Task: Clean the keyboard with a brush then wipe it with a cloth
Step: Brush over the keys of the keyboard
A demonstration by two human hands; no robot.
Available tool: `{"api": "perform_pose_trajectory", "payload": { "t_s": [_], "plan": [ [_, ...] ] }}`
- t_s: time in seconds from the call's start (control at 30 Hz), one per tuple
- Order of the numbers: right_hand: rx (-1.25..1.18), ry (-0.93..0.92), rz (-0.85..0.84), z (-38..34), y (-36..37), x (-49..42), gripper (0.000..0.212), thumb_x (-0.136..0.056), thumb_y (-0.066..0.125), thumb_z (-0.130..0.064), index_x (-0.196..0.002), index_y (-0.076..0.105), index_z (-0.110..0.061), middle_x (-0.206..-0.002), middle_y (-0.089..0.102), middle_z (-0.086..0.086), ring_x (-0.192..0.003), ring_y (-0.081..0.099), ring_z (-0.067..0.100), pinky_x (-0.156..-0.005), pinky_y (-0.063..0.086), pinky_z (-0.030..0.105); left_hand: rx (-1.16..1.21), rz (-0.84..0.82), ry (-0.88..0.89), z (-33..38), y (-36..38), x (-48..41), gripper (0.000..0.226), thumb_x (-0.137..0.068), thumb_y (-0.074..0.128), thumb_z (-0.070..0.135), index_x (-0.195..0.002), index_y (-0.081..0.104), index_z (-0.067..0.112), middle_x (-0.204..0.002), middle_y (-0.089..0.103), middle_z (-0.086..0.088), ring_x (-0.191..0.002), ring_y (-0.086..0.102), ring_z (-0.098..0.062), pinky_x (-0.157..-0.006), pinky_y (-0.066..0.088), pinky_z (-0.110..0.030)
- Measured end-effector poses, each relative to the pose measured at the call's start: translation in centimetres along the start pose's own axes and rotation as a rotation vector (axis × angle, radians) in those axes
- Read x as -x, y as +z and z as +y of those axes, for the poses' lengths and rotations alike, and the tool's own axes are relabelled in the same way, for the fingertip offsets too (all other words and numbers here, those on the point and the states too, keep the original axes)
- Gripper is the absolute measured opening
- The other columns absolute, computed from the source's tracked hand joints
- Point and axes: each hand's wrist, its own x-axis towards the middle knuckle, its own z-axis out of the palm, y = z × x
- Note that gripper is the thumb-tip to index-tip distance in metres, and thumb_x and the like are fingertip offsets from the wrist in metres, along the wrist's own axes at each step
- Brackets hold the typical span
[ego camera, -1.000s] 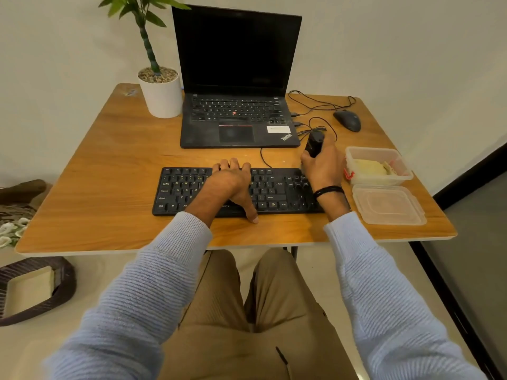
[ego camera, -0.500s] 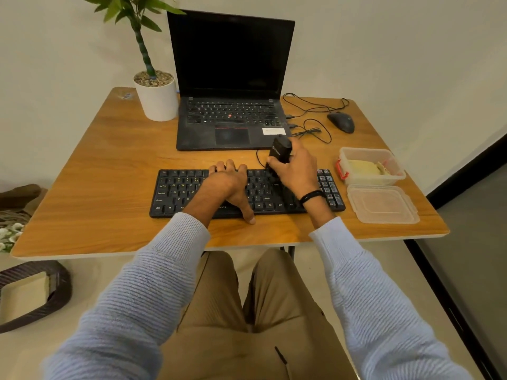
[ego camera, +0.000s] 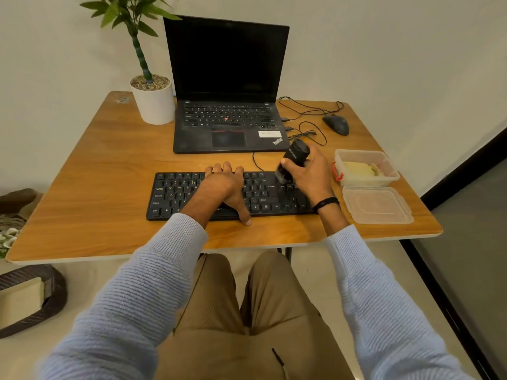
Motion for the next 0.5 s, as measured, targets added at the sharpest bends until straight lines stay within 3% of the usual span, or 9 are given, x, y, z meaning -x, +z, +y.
{"api": "perform_pose_trajectory", "payload": {
  "t_s": [0.1, 0.17, 0.23, 0.37, 0.43, 0.5],
  "plan": [
    [-0.256, 0.122, 0.027, 0.4, -0.9, 0.3, 0.039, -0.080, 0.079, -0.024, -0.112, 0.057, -0.024, -0.104, 0.069, -0.003, -0.091, 0.067, 0.009, -0.078, 0.060, 0.036, -0.020, -0.012, 0.002, 0.2, -0.2, -0.1, 0.144, -0.051, 0.088, 0.071, -0.160, 0.009, 0.020, -0.163, 0.019, -0.018, -0.150, 0.018, -0.042, -0.122, 0.014, -0.058],
    [-0.464, 0.215, -0.037, 0.6, -1.4, 0.7, 0.043, -0.082, 0.078, -0.016, -0.118, 0.054, -0.018, -0.102, 0.069, -0.001, -0.093, 0.071, 0.016, -0.069, 0.062, 0.041, -0.019, -0.033, 0.012, 0.5, -0.5, -0.1, 0.147, -0.053, 0.088, 0.070, -0.162, 0.003, 0.021, -0.166, 0.013, -0.018, -0.152, 0.015, -0.042, -0.123, 0.011, -0.058],
    [-0.490, 0.226, -0.050, 0.7, -1.8, 1.0, 0.045, -0.084, 0.076, -0.015, -0.122, 0.052, -0.013, -0.102, 0.069, 0.000, -0.094, 0.072, 0.019, -0.067, 0.062, 0.040, -0.013, -0.035, 0.039, 1.1, -0.8, -0.1, 0.146, -0.054, 0.087, 0.071, -0.162, 0.001, 0.022, -0.167, 0.012, -0.018, -0.153, 0.014, -0.042, -0.124, 0.011, -0.057],
    [-0.431, 0.198, -0.005, 1.6, -2.3, 0.9, 0.045, -0.079, 0.080, -0.026, -0.117, 0.056, -0.021, -0.102, 0.070, -0.001, -0.097, 0.071, 0.018, -0.073, 0.061, 0.045, -0.017, 0.005, 0.096, 2.6, -0.9, -0.1, 0.142, -0.057, 0.084, 0.074, -0.162, 0.005, 0.020, -0.166, 0.016, -0.017, -0.153, 0.014, -0.041, -0.124, 0.009, -0.056],
    [-0.262, 0.138, 0.030, 2.0, -2.6, 0.6, 0.043, -0.073, 0.079, -0.041, -0.109, 0.057, -0.034, -0.102, 0.070, -0.007, -0.097, 0.069, 0.013, -0.081, 0.060, 0.046, -0.029, 0.020, 0.094, 3.0, -0.9, -0.3, 0.139, -0.058, 0.084, 0.073, -0.161, 0.009, 0.018, -0.165, 0.018, -0.018, -0.152, 0.015, -0.041, -0.124, 0.008, -0.057],
    [-0.082, 0.068, 0.062, 2.3, -3.0, 0.5, 0.041, -0.076, 0.078, -0.041, -0.111, 0.057, -0.031, -0.103, 0.069, -0.007, -0.099, 0.067, 0.013, -0.088, 0.056, 0.044, -0.037, 0.022, 0.084, 3.0, -0.9, -0.4, 0.138, -0.057, 0.084, 0.073, -0.161, 0.011, 0.017, -0.164, 0.020, -0.018, -0.151, 0.016, -0.040, -0.124, 0.008, -0.057]
  ]
}}
